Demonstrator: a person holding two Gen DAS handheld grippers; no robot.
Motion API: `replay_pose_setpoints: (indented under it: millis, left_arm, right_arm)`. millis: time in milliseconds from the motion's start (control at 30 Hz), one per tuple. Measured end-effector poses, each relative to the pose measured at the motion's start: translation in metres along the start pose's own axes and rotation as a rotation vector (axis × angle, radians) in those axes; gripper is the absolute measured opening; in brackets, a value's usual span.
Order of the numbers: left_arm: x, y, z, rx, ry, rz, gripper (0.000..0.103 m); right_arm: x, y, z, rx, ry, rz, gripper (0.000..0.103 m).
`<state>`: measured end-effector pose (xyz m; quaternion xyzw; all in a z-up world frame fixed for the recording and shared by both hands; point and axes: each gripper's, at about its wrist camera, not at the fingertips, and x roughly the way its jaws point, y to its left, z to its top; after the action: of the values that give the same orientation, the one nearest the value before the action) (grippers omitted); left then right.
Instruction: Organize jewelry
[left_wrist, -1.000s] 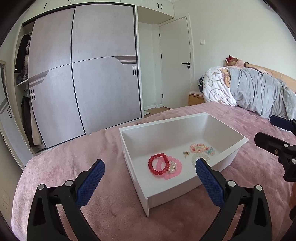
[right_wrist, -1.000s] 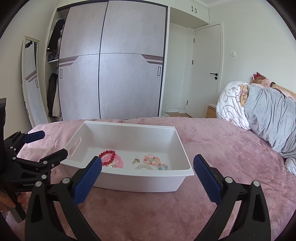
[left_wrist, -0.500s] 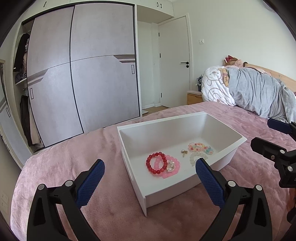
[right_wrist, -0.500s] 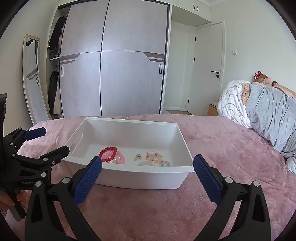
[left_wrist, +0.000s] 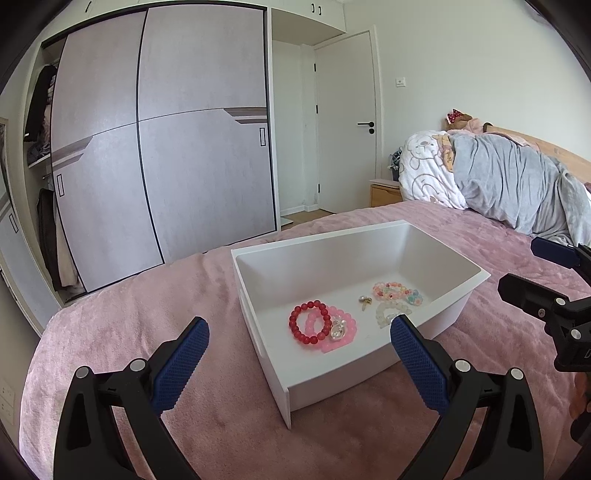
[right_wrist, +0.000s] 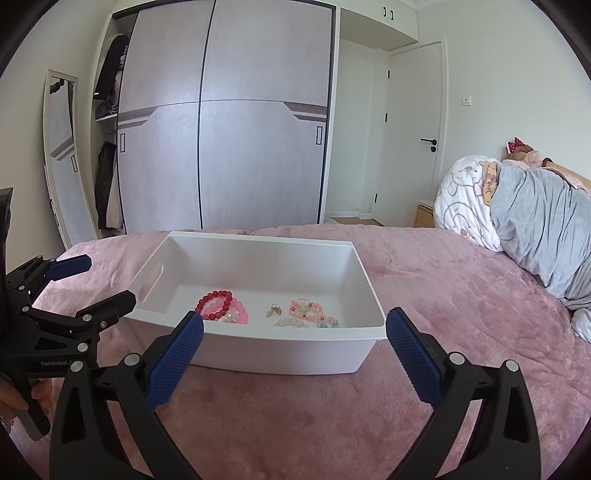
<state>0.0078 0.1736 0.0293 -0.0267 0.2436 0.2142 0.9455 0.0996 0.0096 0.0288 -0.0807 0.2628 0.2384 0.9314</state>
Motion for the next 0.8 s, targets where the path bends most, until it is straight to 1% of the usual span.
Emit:
replay_pose_setpoints:
  millis: [133,367,800]
  left_arm:
    - [-0.001,-0.0021,-0.0005,0.011,-0.007,-0.003,0.099]
    - [-0.003,0.0011,-0.0001,-0.015,-0.016,-0.018,0.099]
    - [-0.0044,0.0054,-0.0004,-0.02,-0.019,0.0,0.099]
  right_arm:
    - [0.0018,0.0013,-0.0022,-0.004,0.006,0.002,0.098]
    - [0.0022,0.0002,-0.0041,0.0,0.01,0.0,0.098]
    - [0.0022,-0.0016,-0.0043,0.013,0.013,0.004,0.098]
